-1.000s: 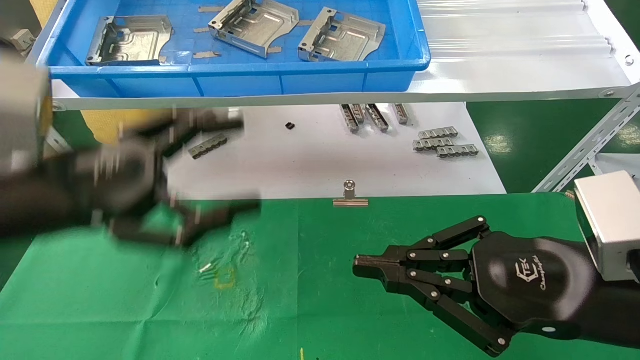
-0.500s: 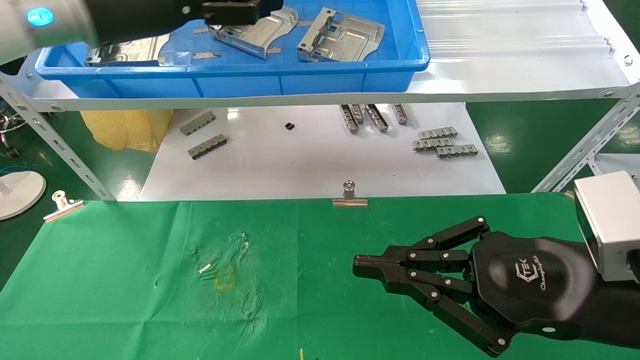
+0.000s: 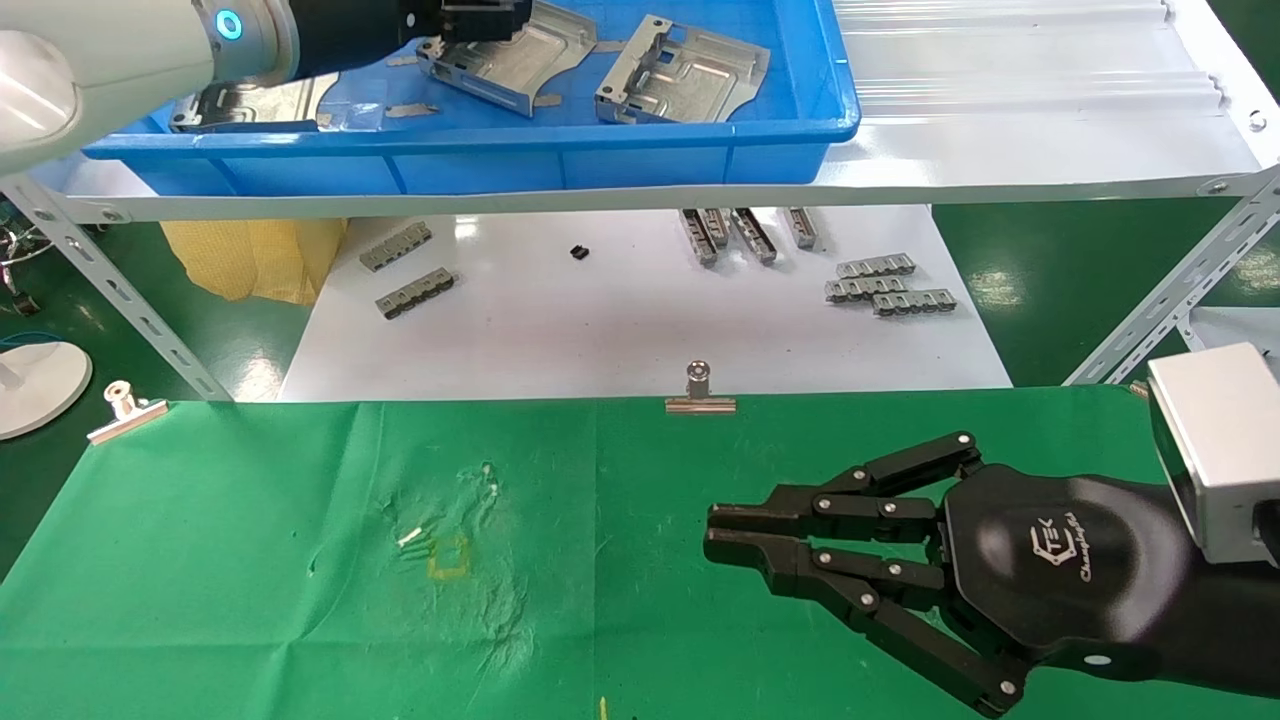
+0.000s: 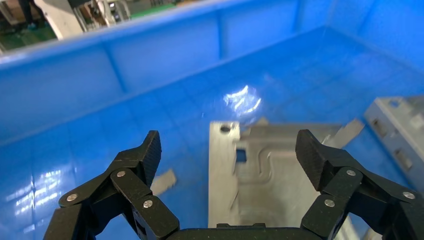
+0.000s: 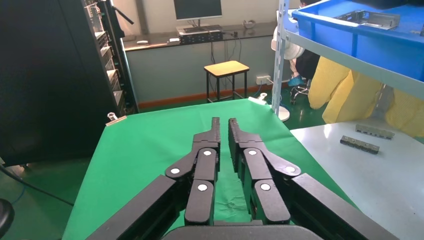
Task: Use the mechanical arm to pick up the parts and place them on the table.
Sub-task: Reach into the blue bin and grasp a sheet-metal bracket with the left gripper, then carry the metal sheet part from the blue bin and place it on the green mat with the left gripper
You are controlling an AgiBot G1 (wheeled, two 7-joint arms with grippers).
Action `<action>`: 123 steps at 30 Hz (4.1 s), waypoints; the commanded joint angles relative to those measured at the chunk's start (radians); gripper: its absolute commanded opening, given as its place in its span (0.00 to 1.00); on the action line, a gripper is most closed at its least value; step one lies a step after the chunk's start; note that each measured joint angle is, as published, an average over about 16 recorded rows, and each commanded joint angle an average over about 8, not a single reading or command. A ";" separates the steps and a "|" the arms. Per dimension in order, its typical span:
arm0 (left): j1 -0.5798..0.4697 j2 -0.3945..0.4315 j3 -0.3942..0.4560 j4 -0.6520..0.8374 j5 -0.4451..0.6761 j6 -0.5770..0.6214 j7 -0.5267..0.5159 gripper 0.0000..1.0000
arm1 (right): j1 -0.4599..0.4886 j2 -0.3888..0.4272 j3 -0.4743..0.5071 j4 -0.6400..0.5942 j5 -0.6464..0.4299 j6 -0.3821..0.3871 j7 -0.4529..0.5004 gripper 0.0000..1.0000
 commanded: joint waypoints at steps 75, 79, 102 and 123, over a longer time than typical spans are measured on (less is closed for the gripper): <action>0.296 -0.513 -0.002 -0.486 -0.384 0.896 0.240 0.00 | 0.000 0.001 -0.001 0.000 0.001 0.001 -0.001 1.00; 0.400 -0.584 0.071 -0.607 -0.419 0.886 0.280 0.00 | 0.000 0.001 -0.001 0.000 0.001 0.001 -0.001 1.00; 0.408 -0.373 0.246 -0.191 -0.167 0.788 0.883 0.75 | 0.000 0.001 -0.002 0.000 0.001 0.001 -0.001 1.00; 0.387 -0.334 0.225 0.020 -0.201 0.873 0.834 1.00 | 0.001 0.001 -0.002 0.000 0.002 0.001 -0.001 1.00</action>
